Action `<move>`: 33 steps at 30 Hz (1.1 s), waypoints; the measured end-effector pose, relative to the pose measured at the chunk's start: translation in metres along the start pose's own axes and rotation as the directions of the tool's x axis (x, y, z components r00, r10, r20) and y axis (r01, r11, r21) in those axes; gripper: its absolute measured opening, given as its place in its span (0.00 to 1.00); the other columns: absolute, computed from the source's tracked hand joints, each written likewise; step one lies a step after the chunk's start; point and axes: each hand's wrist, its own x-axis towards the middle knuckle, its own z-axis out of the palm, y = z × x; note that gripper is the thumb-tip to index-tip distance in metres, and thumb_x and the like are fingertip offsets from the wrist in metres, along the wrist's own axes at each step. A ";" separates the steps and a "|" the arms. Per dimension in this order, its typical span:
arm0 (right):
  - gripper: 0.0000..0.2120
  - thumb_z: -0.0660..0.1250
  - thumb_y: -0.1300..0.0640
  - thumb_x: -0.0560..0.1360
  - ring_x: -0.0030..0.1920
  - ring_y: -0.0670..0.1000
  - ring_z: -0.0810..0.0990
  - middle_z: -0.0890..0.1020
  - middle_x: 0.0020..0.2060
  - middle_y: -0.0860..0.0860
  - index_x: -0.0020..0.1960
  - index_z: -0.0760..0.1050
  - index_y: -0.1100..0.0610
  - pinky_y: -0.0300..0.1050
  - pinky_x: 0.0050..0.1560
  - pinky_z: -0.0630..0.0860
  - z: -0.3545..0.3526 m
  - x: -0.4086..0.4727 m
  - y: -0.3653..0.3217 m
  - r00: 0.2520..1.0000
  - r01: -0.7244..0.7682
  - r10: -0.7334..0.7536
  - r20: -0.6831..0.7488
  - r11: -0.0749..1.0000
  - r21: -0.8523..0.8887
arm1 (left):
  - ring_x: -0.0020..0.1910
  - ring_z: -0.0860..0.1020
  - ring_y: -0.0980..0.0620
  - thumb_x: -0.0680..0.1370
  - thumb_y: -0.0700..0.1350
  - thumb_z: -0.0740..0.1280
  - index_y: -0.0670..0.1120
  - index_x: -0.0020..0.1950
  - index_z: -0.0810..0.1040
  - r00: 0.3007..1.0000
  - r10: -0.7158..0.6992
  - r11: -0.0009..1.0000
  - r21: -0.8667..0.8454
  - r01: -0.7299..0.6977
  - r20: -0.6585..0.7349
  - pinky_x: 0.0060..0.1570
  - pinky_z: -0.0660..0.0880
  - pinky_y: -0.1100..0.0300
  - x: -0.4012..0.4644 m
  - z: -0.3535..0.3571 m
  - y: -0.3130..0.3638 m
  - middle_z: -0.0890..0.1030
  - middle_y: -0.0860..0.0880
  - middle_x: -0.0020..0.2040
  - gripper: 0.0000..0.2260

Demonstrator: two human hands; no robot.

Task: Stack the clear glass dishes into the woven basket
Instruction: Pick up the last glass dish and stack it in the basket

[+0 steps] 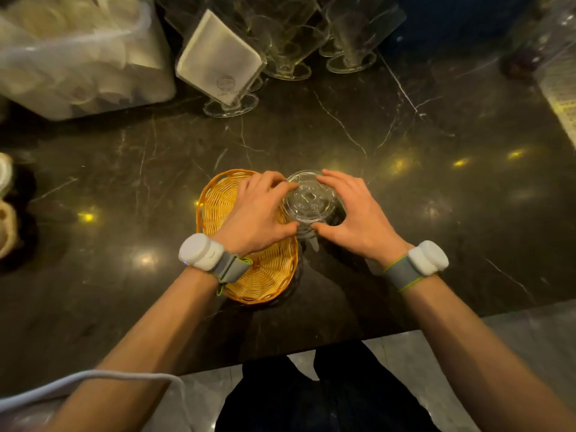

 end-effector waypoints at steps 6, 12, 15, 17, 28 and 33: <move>0.37 0.78 0.52 0.65 0.71 0.52 0.65 0.70 0.71 0.53 0.71 0.69 0.57 0.36 0.70 0.57 0.013 0.006 -0.016 0.998 0.036 -0.036 0.050 0.999 -0.008 | 0.64 0.69 0.43 0.65 0.58 0.68 0.48 0.67 0.73 0.998 -0.065 0.997 -0.030 0.065 -0.017 0.63 0.59 0.48 -0.022 -0.008 -0.011 0.73 0.45 0.62 0.32; 0.38 0.77 0.51 0.65 0.71 0.51 0.65 0.70 0.71 0.51 0.71 0.68 0.55 0.37 0.70 0.57 0.030 0.015 -0.036 0.989 0.078 -0.075 0.125 0.997 -0.017 | 0.65 0.68 0.45 0.65 0.59 0.68 0.49 0.67 0.73 0.989 -0.143 0.989 -0.053 0.141 -0.039 0.64 0.57 0.49 -0.049 -0.015 -0.028 0.73 0.46 0.63 0.32; 0.38 0.77 0.50 0.65 0.71 0.51 0.65 0.70 0.71 0.51 0.72 0.67 0.55 0.35 0.69 0.56 0.037 0.018 -0.046 0.983 0.106 -0.101 0.152 0.994 -0.024 | 0.64 0.68 0.45 0.65 0.59 0.68 0.49 0.67 0.74 0.983 -0.174 0.984 -0.042 0.172 -0.052 0.64 0.57 0.49 -0.061 -0.018 -0.036 0.73 0.46 0.63 0.32; 0.38 0.77 0.50 0.65 0.71 0.52 0.66 0.70 0.71 0.52 0.71 0.68 0.56 0.35 0.69 0.56 0.041 0.019 -0.051 0.979 0.125 -0.119 0.165 0.992 -0.025 | 0.63 0.68 0.45 0.65 0.60 0.68 0.49 0.67 0.74 0.981 -0.186 0.982 -0.042 0.184 -0.058 0.64 0.57 0.50 -0.068 -0.018 -0.040 0.73 0.47 0.62 0.32; 0.37 0.76 0.47 0.65 0.70 0.53 0.66 0.70 0.71 0.51 0.70 0.69 0.54 0.48 0.70 0.64 0.055 0.011 -0.066 0.967 0.154 -0.133 0.217 0.984 -0.084 | 0.63 0.68 0.46 0.65 0.62 0.66 0.50 0.66 0.73 0.977 -0.209 0.978 -0.038 0.207 -0.052 0.64 0.56 0.52 -0.093 -0.017 -0.047 0.73 0.47 0.62 0.32; 0.36 0.75 0.46 0.65 0.70 0.53 0.66 0.70 0.71 0.50 0.70 0.70 0.54 0.53 0.70 0.65 0.059 0.010 -0.063 0.967 0.142 -0.117 0.226 0.985 -0.100 | 0.64 0.67 0.46 0.65 0.61 0.66 0.50 0.66 0.73 0.978 -0.206 0.978 -0.038 0.204 -0.045 0.64 0.57 0.50 -0.094 -0.013 -0.046 0.73 0.47 0.63 0.32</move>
